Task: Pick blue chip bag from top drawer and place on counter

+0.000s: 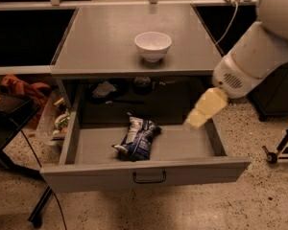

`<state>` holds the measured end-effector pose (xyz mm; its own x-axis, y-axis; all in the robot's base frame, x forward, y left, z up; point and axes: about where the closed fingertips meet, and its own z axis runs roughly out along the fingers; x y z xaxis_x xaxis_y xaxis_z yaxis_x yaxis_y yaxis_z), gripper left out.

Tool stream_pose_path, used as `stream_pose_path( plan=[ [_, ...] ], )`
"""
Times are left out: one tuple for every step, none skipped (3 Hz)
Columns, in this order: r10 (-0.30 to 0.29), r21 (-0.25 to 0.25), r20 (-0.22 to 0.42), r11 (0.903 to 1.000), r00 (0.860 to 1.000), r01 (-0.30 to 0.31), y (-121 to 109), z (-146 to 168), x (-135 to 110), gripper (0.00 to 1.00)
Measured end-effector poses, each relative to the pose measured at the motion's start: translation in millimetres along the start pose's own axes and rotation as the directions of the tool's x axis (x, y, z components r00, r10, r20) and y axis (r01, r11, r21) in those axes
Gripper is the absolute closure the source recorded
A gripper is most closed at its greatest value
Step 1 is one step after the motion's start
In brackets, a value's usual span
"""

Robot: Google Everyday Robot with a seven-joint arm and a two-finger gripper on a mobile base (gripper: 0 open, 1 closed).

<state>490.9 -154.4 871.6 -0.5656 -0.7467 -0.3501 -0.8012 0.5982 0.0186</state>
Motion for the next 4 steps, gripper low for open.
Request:
stream_pose_path(
  plan=[
    [0.124,0.011,0.053,0.9921,0.991,-0.125,-1.8,47.6,-36.4,0.0],
    [0.191,0.016,0.079,0.981,0.978,-0.193,-3.8,46.1,-42.6,0.0],
    [0.192,0.017,0.079,0.981,0.978,-0.193,-3.8,46.2,-42.6,0.0],
    [0.252,0.043,0.051,0.9663,0.967,-0.254,-8.1,67.2,-41.4,0.0]
  ],
)
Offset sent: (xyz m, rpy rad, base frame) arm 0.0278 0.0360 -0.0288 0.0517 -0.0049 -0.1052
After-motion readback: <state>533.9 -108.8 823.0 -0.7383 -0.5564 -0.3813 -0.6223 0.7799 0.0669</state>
